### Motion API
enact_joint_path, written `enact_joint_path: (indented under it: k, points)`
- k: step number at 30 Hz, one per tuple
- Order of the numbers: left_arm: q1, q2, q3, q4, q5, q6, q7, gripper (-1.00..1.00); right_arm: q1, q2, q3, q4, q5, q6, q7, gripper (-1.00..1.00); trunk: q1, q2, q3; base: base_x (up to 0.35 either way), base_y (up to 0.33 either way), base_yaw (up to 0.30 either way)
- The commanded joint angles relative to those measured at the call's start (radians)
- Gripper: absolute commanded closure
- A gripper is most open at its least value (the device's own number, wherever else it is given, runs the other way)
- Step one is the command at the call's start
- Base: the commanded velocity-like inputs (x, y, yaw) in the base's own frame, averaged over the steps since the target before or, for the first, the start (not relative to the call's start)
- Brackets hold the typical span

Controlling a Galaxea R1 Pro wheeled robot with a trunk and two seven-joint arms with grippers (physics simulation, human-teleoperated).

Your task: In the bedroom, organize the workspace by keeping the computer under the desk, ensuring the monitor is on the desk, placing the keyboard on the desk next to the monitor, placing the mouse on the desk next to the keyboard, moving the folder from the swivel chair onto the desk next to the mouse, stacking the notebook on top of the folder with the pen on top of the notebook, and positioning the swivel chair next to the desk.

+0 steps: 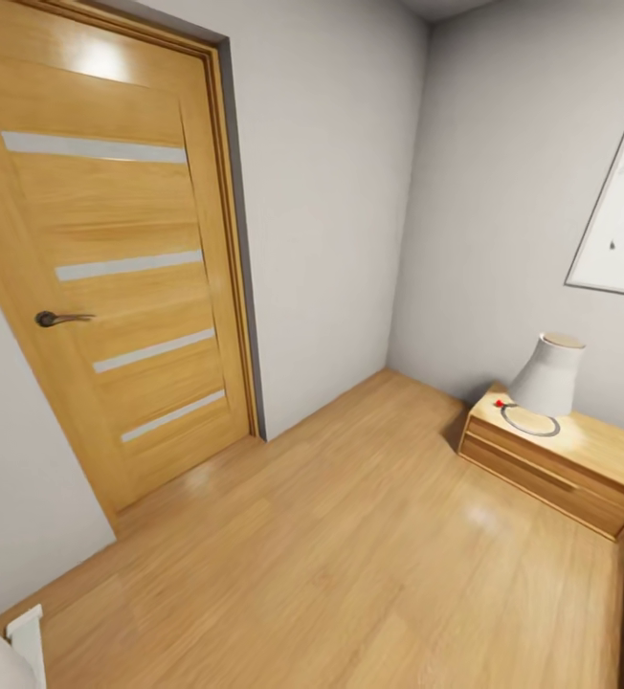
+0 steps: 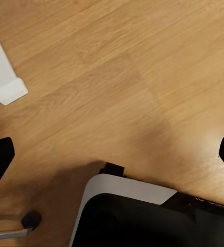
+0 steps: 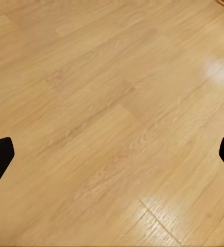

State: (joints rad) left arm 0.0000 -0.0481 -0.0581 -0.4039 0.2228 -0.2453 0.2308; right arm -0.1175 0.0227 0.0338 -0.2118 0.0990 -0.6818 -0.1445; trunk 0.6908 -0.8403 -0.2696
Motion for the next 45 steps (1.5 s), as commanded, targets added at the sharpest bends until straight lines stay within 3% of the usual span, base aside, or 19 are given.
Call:
enact_joint_path:
  k: [1, 24, 35, 42, 45]
  points:
    - [0.000, 0.001, -0.006, -0.001, 0.009, -0.003, 0.005, -1.00, -0.001, 0.000, 0.003, 0.001, 0.010, -0.001, -0.010, -1.00, 0.001, -0.001, -0.001, 0.331, 0.000, 0.000]
    - [0.000, 0.003, -0.006, -0.001, 0.009, -0.001, 0.007, -1.00, -0.001, -0.007, 0.007, 0.004, 0.016, -0.001, -0.009, -1.00, 0.001, -0.001, -0.001, 0.331, 0.000, 0.000]
    - [0.000, 0.007, -0.004, -0.001, 0.010, 0.000, 0.012, -1.00, -0.001, -0.007, 0.008, 0.006, 0.016, 0.000, -0.009, -1.00, -0.041, 0.076, 0.033, 0.331, 0.000, 0.000]
    - [0.000, 0.030, 0.001, 0.112, 0.014, -0.026, 0.014, -1.00, -0.001, -0.006, 0.008, 0.008, 0.016, 0.005, -0.010, -1.00, -0.068, 0.125, 0.055, 0.331, -0.027, 0.000]
    - [0.000, 0.052, 0.004, 0.188, 0.017, -0.036, 0.011, -1.00, -0.001, -0.007, 0.008, 0.008, 0.017, 0.005, -0.012, -1.00, -0.080, 0.146, 0.065, 0.331, -0.007, 0.000]
